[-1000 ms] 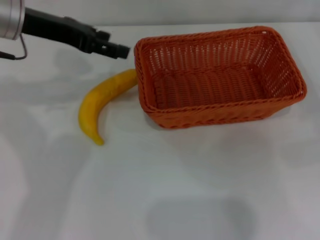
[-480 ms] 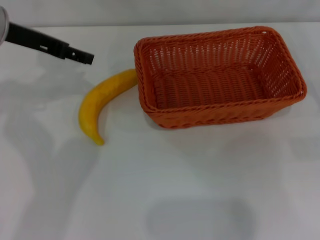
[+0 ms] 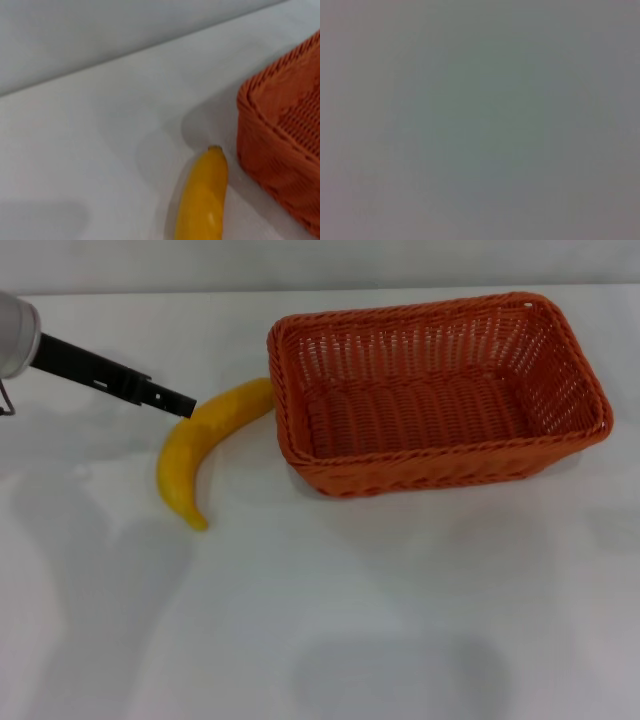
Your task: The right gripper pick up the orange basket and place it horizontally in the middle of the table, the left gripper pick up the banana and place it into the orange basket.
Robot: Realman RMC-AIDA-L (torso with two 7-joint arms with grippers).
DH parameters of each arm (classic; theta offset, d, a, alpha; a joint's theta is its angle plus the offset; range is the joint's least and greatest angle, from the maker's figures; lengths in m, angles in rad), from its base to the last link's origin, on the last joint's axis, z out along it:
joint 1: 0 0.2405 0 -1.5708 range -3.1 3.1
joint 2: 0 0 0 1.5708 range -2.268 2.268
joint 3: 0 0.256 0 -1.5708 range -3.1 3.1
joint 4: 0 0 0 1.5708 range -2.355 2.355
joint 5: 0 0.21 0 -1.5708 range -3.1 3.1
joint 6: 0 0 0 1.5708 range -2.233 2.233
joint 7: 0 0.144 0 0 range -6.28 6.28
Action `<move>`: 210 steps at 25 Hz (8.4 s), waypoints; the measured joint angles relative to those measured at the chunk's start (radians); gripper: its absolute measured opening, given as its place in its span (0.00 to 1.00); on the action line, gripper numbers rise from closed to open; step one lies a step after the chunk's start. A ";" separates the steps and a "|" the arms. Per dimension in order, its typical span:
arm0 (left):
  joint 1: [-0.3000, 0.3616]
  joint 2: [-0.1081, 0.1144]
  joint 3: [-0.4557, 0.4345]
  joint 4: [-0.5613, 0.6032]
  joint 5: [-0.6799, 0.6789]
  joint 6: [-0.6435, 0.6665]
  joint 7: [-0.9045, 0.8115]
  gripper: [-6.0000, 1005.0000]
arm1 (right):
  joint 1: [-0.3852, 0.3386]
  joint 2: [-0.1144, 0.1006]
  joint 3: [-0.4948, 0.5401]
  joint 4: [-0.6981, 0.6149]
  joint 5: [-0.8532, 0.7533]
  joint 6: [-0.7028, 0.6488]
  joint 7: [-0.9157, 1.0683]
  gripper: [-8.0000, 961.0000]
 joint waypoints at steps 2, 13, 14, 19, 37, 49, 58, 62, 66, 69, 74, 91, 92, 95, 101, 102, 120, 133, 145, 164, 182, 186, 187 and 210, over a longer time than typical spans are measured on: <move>0.001 0.000 0.000 0.013 0.018 -0.007 -0.003 0.85 | -0.001 0.000 0.000 -0.001 0.000 0.000 0.000 0.88; 0.005 0.001 0.000 0.056 0.079 -0.042 -0.028 0.85 | -0.005 0.005 0.000 -0.002 0.000 -0.005 0.000 0.88; 0.006 0.001 0.000 0.056 0.078 -0.043 -0.029 0.85 | -0.006 0.006 0.000 -0.002 0.000 -0.005 0.000 0.88; 0.008 0.001 0.000 0.070 0.087 -0.071 -0.034 0.85 | -0.007 0.010 0.000 -0.002 0.000 -0.006 0.000 0.88; -0.001 0.006 0.000 0.171 0.141 -0.176 -0.067 0.85 | -0.016 0.016 -0.006 0.006 0.000 -0.009 0.003 0.88; 0.005 0.007 0.000 0.246 0.145 -0.247 -0.073 0.85 | -0.018 0.015 -0.009 0.007 0.000 -0.011 0.005 0.88; 0.009 0.006 0.000 0.286 0.147 -0.284 -0.082 0.85 | -0.019 0.015 -0.009 0.007 0.000 -0.011 0.001 0.88; 0.011 0.004 0.000 0.293 0.157 -0.300 -0.087 0.85 | -0.020 0.015 -0.007 0.007 0.000 -0.011 0.001 0.88; 0.011 0.004 -0.001 0.296 0.160 -0.301 -0.096 0.85 | -0.021 0.015 -0.006 0.006 0.000 -0.011 0.001 0.88; 0.014 0.004 -0.001 0.296 0.160 -0.302 -0.099 0.85 | -0.022 0.015 -0.006 0.005 0.000 -0.011 0.000 0.88; 0.019 0.006 -0.002 0.292 0.160 -0.302 -0.115 0.85 | -0.025 0.015 -0.004 0.001 0.000 -0.011 0.000 0.88; 0.020 0.006 0.000 0.285 0.173 -0.303 -0.154 0.80 | -0.032 0.015 0.000 -0.002 0.000 -0.012 0.002 0.88; 0.020 0.006 0.000 0.284 0.175 -0.303 -0.156 0.79 | -0.032 0.015 0.000 -0.002 0.000 -0.012 0.002 0.88; 0.018 0.006 0.000 0.284 0.188 -0.303 -0.172 0.71 | -0.032 0.015 0.000 -0.003 0.000 -0.012 0.002 0.88; 0.013 0.007 0.000 0.268 0.195 -0.305 -0.189 0.59 | -0.032 0.015 0.000 -0.007 0.000 -0.014 0.001 0.88; 0.013 0.006 0.000 0.264 0.195 -0.305 -0.189 0.58 | -0.032 0.015 0.000 -0.007 0.000 -0.014 0.001 0.88; 0.134 -0.004 -0.002 0.171 -0.060 -0.409 -0.192 0.51 | -0.034 0.015 0.000 -0.016 0.014 -0.009 0.000 0.88; 0.274 0.001 -0.001 0.185 -0.901 -0.159 0.160 0.53 | -0.024 0.014 -0.008 -0.017 0.009 0.005 0.000 0.88; 0.210 0.005 -0.002 0.430 -0.901 -0.008 0.257 0.54 | -0.027 0.016 -0.011 -0.006 0.012 0.001 0.000 0.88; 0.174 0.004 -0.002 0.591 -0.615 -0.157 0.278 0.56 | -0.020 0.020 -0.014 0.000 0.013 -0.023 0.000 0.88; 0.180 0.003 -0.003 0.589 -0.650 -0.171 0.327 0.58 | -0.029 0.020 -0.014 0.009 0.009 -0.041 0.000 0.88; 0.192 0.003 -0.003 0.591 -0.709 -0.171 0.382 0.59 | -0.029 0.020 -0.014 0.009 0.007 -0.045 0.000 0.88; 0.200 0.002 -0.003 0.591 -0.738 -0.167 0.404 0.59 | -0.029 0.020 -0.014 0.009 0.006 -0.046 0.000 0.88; 0.628 -0.004 -0.007 0.935 -1.817 0.091 1.556 0.89 | -0.033 0.020 -0.014 0.022 0.008 -0.054 0.000 0.88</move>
